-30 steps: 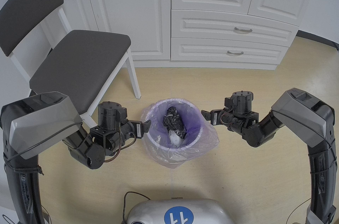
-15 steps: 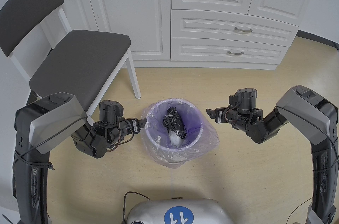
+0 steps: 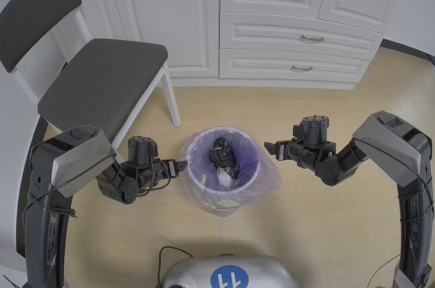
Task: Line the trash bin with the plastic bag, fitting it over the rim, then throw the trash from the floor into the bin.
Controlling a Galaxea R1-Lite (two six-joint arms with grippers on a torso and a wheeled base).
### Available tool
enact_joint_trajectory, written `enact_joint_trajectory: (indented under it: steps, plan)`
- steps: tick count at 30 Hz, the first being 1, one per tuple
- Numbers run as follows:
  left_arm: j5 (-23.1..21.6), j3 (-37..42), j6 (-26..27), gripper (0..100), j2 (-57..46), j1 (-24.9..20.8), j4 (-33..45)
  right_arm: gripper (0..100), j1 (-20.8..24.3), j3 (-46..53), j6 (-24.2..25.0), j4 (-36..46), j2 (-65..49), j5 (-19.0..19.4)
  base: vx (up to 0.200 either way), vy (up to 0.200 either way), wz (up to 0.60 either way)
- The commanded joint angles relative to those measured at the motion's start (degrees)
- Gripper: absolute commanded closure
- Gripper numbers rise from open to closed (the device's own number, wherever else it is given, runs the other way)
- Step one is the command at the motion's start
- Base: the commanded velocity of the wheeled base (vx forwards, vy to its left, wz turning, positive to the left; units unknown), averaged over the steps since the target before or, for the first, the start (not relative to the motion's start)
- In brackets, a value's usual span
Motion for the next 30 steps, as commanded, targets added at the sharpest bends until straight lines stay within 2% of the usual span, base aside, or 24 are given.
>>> enact_joint_trajectory:
  steps: [1, 9, 13, 16, 23, 30]
  plan:
    - [-0.13, -0.90, -0.13, 0, 1.30, 1.04, 0.49, 0, 0.17, 0.00, 0.01, -0.02, 0.39, 0.01, 0.000, 0.000, 0.00]
    - [-0.22, -3.54, -0.21, 0, 2.36, 1.31, 3.74, 0, 0.26, 0.00, 0.01, -0.20, 0.83, -0.08, 0.000, 0.000, 0.00]
    - [-1.01, -8.90, -0.30, 0, 4.47, 1.31, 6.99, 0, 0.26, 0.00, 0.01, -0.37, 0.92, -0.08, 0.000, 0.000, 0.00]
    - [-1.10, -13.29, -0.21, 0, 5.17, 1.40, 13.49, 0, 0.26, 0.00, 0.01, -0.55, 1.27, -0.08, 0.000, 0.000, 0.00]
    - [-1.27, -19.36, -0.04, 0, 7.28, 2.01, 20.96, 0, 0.08, 0.08, 0.01, -0.55, 1.19, 0.01, 0.000, 0.000, 0.00]
    - [-1.18, -19.89, 0.40, 0, 7.10, 2.63, 25.27, 0, -0.01, 0.61, -0.07, -0.55, 1.01, 0.01, 0.000, 0.000, 0.00]
